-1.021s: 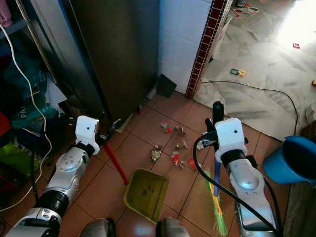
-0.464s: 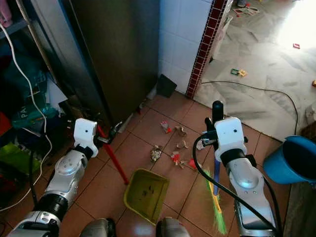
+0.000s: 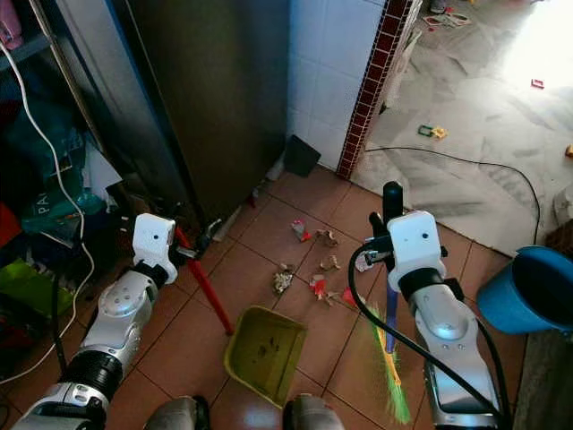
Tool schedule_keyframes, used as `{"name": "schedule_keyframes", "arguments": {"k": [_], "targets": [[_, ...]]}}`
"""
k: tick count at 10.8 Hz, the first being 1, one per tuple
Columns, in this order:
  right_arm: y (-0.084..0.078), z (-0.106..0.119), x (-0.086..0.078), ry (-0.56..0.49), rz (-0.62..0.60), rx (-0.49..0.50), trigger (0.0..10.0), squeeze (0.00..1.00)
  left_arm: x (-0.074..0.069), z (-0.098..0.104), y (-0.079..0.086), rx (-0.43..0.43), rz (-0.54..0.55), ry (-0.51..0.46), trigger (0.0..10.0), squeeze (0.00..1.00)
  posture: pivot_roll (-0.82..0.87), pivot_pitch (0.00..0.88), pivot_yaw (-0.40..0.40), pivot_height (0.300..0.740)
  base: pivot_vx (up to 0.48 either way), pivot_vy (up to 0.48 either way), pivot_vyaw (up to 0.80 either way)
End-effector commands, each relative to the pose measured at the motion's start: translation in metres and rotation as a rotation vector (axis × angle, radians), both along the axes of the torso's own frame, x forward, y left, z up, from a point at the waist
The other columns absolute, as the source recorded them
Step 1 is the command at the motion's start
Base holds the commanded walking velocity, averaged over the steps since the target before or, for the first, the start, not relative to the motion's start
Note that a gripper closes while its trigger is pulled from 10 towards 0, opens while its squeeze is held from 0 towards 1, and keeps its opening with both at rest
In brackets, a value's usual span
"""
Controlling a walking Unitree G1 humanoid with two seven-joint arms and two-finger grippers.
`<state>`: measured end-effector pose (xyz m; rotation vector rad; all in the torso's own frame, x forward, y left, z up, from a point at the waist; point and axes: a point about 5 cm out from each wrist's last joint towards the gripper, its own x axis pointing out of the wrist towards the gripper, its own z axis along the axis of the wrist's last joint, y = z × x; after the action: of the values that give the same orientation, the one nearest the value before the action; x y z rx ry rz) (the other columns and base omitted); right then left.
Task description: Sweep floor
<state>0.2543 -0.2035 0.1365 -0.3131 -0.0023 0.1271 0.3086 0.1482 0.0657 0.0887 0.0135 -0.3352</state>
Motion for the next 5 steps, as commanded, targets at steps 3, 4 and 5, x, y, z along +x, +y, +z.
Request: {"name": "schedule_keyframes", "arguments": {"k": [3,4,5], "targets": [[-0.0012,0.0065,0.0020,-0.035,0.007,-0.028,10.0,0.00,0.0007,0.0024,-0.0040,0.002,-0.021,-0.012,1.8,0.00,-0.15,0.121,-0.047,0.740,0.000,0.000,0.00],[-0.0005,0.0065,0.0017,-0.036,0.008,-0.028,10.0,0.00,0.0012,0.0029,-0.0043,0.003,-0.023,-0.014,2.4,0.00,-0.15,0.118,-0.046,0.740,0.000,0.000,0.00],[-0.0007,0.0065,0.0021,-0.036,0.008,-0.028,10.0,0.00,0.0016,0.0032,-0.0045,0.003,-0.023,-0.015,2.0,0.00,-0.15,0.117,-0.046,0.740,0.000,0.000,0.00]]}}
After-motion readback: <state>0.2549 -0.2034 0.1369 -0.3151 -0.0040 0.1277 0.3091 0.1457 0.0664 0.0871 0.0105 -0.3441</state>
